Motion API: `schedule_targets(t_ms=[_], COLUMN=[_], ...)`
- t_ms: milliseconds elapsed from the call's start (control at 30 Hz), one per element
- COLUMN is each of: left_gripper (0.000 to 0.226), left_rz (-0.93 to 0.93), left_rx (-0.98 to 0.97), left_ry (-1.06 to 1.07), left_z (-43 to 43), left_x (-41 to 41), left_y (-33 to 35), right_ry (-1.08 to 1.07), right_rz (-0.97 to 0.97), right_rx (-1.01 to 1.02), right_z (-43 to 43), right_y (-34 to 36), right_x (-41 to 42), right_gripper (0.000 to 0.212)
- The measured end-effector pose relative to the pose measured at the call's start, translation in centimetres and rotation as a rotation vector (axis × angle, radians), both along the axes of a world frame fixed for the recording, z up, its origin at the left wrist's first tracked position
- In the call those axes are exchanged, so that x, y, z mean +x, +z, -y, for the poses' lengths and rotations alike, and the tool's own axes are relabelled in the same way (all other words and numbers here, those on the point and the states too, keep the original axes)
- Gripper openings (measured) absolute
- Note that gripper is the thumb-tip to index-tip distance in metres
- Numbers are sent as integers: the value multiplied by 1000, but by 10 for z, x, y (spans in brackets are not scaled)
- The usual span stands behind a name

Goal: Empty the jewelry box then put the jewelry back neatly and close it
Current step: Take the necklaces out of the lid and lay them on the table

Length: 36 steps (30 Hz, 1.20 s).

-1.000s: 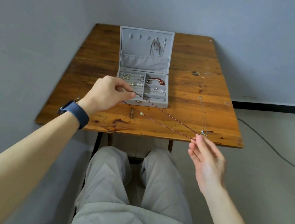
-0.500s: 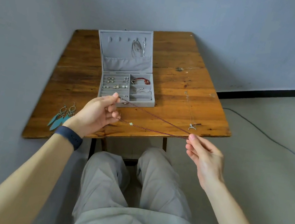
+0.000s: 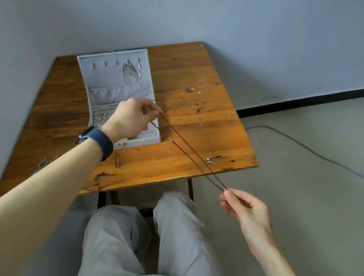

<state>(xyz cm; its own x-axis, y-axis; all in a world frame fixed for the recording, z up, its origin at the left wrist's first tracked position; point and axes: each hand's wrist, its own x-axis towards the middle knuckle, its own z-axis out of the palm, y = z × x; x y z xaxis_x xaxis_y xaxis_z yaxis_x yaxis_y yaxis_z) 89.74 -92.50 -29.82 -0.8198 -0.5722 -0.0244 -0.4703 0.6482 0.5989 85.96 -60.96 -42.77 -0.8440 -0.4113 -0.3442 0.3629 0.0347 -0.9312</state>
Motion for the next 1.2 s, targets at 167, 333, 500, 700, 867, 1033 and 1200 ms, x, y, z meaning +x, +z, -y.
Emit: schedule_targets(t_ms=[167, 333, 500, 700, 867, 1033, 1200], left_gripper=[15, 14, 15, 14, 16, 14, 17], left_rz=[-96, -110, -81, -52, -23, -9, -36], left_rx=[-203, -238, -234, -224, -203, -170, -164], left_ry=[-4, -50, -70, -119, -137, -152, -128], left_z=[-6, -8, -6, -4, -1, 6, 10], left_x=[-64, -125, -163, -191, -204, -211, -215], left_y=[-5, -21, -40, -66, -85, -101, -111], right_ry=[-136, -155, -157, -254, -381, -412, -392], right_rz=[-8, -33, -53, 26, 229, 282, 294], right_rx=[24, 97, 152, 157, 99, 94, 95], right_z=[0, 9, 22, 45, 57, 62, 68], right_y=[-2, -5, -7, -8, -16, -16, -14], right_x=[-11, -20, -24, -34, -35, -36, -41], right_gripper=[7, 4, 6, 7, 10, 17, 25])
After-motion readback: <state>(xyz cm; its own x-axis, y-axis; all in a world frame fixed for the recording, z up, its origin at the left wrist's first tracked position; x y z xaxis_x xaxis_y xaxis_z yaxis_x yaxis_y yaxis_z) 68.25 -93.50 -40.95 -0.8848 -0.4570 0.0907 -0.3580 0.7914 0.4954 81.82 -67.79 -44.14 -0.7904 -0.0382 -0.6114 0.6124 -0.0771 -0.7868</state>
